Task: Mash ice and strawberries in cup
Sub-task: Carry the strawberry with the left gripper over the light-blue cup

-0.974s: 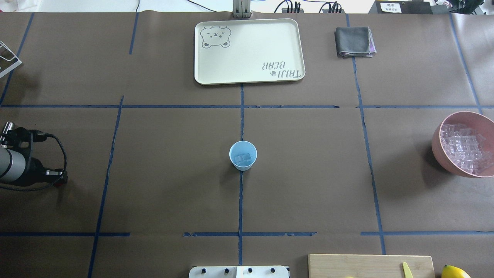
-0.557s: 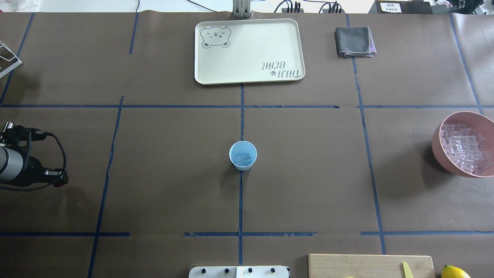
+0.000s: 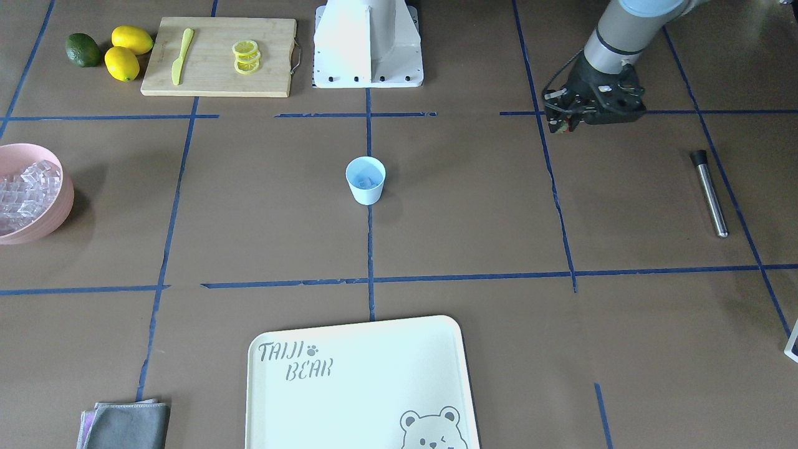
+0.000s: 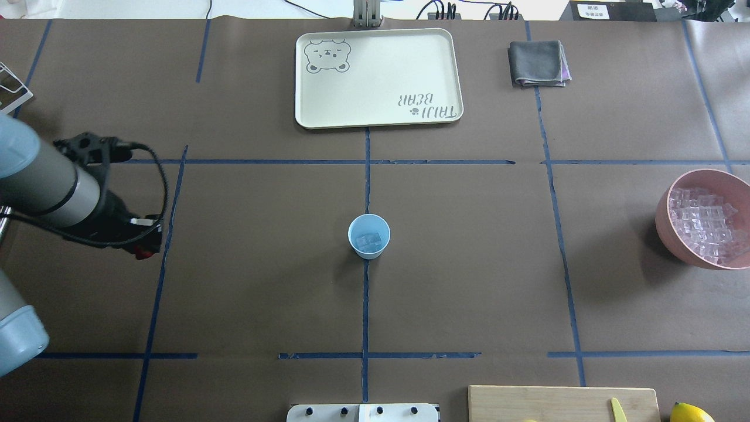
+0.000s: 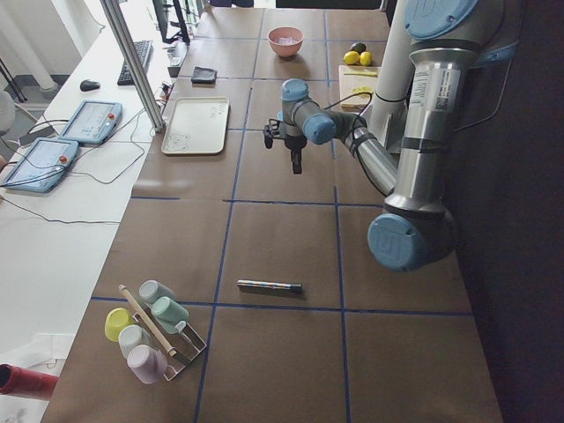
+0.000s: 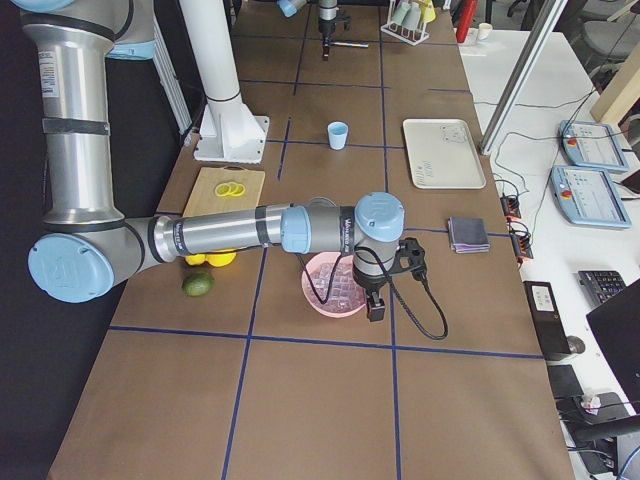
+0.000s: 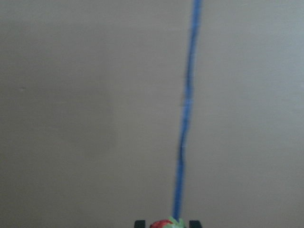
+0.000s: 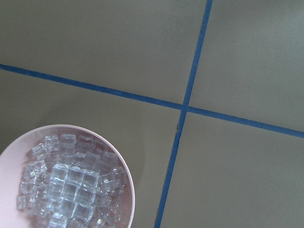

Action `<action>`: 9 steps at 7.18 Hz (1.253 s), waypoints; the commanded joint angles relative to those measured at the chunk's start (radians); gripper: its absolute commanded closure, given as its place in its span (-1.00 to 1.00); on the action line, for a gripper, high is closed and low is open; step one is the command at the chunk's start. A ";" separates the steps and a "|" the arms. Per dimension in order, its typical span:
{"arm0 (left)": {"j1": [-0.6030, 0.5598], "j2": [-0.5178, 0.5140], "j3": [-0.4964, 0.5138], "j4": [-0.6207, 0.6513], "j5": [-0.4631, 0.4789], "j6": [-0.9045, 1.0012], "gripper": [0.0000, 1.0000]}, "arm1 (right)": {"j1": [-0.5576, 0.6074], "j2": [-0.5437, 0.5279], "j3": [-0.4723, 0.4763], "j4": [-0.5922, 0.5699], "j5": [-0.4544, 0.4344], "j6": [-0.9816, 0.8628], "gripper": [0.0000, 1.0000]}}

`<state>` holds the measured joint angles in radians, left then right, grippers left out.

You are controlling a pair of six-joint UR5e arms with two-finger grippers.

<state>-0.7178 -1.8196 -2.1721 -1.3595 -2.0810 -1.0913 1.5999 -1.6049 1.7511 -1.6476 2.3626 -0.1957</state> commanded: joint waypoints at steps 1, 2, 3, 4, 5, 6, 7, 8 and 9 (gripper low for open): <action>0.004 -0.258 0.037 0.209 -0.002 -0.012 1.00 | 0.014 -0.056 -0.010 0.116 -0.002 0.013 -0.99; 0.006 -0.311 0.099 0.165 -0.002 -0.044 1.00 | 0.015 -0.058 -0.021 0.123 0.001 0.031 -0.99; 0.018 -0.370 0.204 0.048 -0.002 -0.159 1.00 | 0.015 -0.059 -0.022 0.123 0.003 0.050 -0.99; 0.056 -0.427 0.309 -0.051 -0.001 -0.204 1.00 | 0.015 -0.059 -0.024 0.123 0.003 0.062 -0.99; 0.067 -0.484 0.389 -0.108 -0.001 -0.244 1.00 | 0.015 -0.059 -0.027 0.123 0.004 0.062 -0.99; 0.089 -0.545 0.459 -0.133 0.002 -0.269 1.00 | 0.015 -0.059 -0.028 0.123 0.004 0.062 -0.99; 0.112 -0.585 0.519 -0.147 0.005 -0.289 1.00 | 0.015 -0.059 -0.028 0.123 0.006 0.064 -0.99; 0.136 -0.584 0.546 -0.177 0.007 -0.289 1.00 | 0.015 -0.058 -0.027 0.123 0.007 0.064 -0.99; 0.153 -0.584 0.573 -0.211 0.007 -0.292 1.00 | 0.015 -0.059 -0.025 0.123 0.009 0.064 -0.99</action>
<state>-0.5895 -2.3962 -1.6397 -1.5307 -2.0750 -1.3772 1.6153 -1.6638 1.7241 -1.5248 2.3696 -0.1322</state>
